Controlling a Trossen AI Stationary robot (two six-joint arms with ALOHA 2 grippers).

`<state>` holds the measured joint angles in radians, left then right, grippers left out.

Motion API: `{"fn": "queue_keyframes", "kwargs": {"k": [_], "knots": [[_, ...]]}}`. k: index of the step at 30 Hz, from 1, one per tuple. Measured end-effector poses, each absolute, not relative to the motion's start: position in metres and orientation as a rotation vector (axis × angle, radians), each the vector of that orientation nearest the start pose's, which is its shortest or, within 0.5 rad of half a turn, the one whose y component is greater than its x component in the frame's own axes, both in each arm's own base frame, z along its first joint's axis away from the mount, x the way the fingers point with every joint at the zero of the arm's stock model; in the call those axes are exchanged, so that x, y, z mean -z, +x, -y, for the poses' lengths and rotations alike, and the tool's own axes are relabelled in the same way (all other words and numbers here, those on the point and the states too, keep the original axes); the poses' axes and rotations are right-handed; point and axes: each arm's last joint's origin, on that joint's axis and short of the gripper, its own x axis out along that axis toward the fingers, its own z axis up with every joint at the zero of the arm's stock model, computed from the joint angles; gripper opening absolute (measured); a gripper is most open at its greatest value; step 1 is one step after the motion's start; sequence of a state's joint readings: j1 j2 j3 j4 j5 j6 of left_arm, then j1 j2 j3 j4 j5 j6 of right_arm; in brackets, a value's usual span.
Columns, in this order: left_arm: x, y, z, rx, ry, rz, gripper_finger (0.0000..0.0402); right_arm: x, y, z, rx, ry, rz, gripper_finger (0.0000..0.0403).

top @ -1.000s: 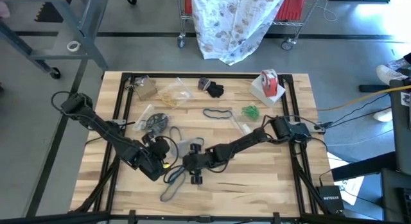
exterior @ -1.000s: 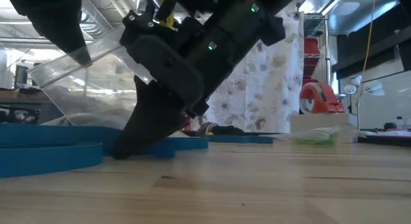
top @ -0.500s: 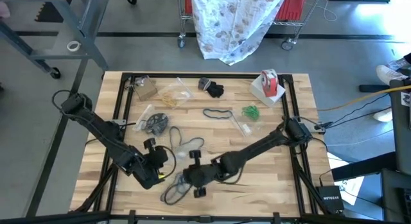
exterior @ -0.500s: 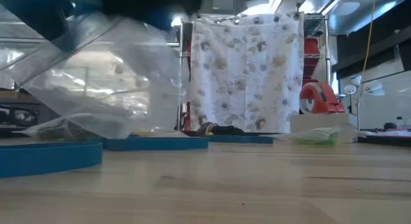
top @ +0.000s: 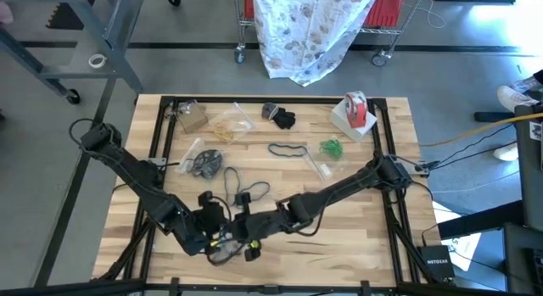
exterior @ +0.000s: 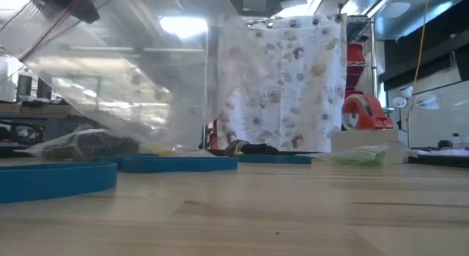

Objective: Sort rubber bands
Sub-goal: Put the blue rubber band into the transparent zip bag

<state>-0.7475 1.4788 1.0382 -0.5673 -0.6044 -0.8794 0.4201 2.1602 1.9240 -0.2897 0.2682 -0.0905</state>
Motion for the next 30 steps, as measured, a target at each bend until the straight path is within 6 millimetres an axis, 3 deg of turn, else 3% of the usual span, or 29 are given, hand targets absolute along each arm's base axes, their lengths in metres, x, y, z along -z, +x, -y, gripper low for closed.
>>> {"fn": "queue_keyframes", "kwargs": {"k": [9,13,24,30], "knots": [[-0.24,0.23,0.182,-0.256,-0.268,-0.729,0.0001,-0.273,0.466,-0.204,-0.213,-0.231,-0.431,0.0011],[-0.241,0.232,0.183,-0.246,-0.267,-0.714,0.0001,-0.26,0.466,-0.199,-0.194,-0.24,-0.49,0.0011],[-0.241,0.23,0.184,-0.246,-0.27,-0.716,0.0001,-0.239,0.455,-0.186,0.049,-0.296,-0.697,0.0011],[-0.241,0.229,0.185,-0.253,-0.274,-0.701,0.0001,-0.231,0.45,-0.181,0.132,-0.243,-0.764,0.0011]]}}
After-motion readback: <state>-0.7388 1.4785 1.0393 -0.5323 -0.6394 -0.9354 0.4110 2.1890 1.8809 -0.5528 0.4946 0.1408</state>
